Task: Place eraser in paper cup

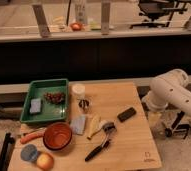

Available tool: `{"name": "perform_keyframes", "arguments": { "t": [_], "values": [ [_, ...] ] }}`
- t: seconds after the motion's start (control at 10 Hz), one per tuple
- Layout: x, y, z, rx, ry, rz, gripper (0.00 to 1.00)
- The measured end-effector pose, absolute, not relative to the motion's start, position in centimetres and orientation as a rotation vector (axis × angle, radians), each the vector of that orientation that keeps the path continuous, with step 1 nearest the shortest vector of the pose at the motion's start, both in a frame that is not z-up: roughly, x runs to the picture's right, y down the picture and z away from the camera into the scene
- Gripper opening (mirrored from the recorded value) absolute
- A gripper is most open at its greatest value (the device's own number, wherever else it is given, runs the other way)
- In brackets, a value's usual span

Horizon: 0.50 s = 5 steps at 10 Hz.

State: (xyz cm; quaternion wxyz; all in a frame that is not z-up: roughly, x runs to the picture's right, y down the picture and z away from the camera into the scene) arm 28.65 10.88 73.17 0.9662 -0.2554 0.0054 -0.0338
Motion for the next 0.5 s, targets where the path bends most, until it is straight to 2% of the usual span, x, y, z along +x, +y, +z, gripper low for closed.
{"name": "perform_keyframes", "arguments": {
  "t": [0.5],
  "values": [
    [27.9, 10.8, 75.8, -0.485, -0.017, -0.127, 0.8]
  ]
}}
